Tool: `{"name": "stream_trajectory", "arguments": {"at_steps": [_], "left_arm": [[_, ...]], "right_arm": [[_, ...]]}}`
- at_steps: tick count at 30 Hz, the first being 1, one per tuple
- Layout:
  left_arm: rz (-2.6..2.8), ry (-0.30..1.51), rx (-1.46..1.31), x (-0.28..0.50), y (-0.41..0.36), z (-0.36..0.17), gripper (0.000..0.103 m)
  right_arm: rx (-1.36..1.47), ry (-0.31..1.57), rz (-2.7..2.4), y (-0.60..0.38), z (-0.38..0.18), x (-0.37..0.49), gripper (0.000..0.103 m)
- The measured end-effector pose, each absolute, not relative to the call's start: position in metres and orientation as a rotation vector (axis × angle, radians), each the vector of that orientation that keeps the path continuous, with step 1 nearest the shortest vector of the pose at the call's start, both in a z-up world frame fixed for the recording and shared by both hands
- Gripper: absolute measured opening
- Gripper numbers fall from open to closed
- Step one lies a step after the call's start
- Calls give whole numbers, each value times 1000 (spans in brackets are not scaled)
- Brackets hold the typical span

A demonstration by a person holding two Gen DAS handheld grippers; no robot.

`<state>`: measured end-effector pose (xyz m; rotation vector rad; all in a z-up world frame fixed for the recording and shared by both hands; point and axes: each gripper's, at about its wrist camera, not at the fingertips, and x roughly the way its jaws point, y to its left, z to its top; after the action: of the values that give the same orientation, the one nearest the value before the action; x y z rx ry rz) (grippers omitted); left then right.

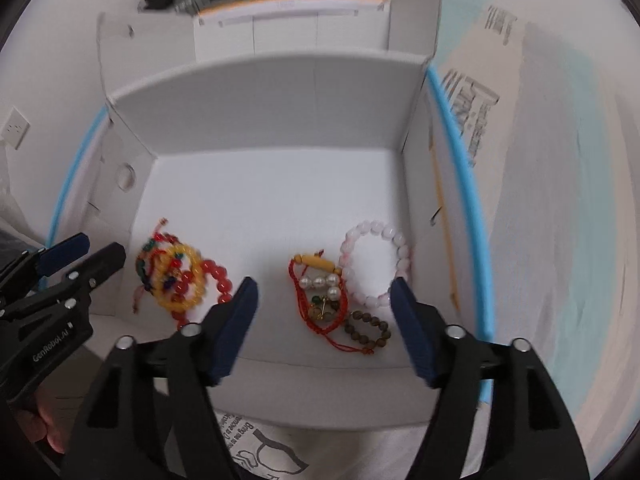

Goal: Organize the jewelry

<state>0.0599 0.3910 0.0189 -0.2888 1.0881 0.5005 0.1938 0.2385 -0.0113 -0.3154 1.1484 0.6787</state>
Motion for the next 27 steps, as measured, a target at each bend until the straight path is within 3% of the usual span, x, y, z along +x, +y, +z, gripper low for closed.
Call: {"name": "stream_trajectory", "arguments": {"at_steps": [6, 10, 15, 27], "left_arm": [[521, 1015, -272, 42, 382, 43, 90], [516, 971, -261, 24, 372, 56, 97], [520, 924, -256, 2, 359, 66, 97], [539, 876, -247, -42, 334, 64, 97]], "right_arm": [[-271, 1069, 688, 218, 14, 179, 79], [-246, 1011, 687, 200, 29, 162, 86], [-247, 934, 678, 182, 40, 135, 92], [-230, 873, 665, 156, 39, 84, 93]]}}
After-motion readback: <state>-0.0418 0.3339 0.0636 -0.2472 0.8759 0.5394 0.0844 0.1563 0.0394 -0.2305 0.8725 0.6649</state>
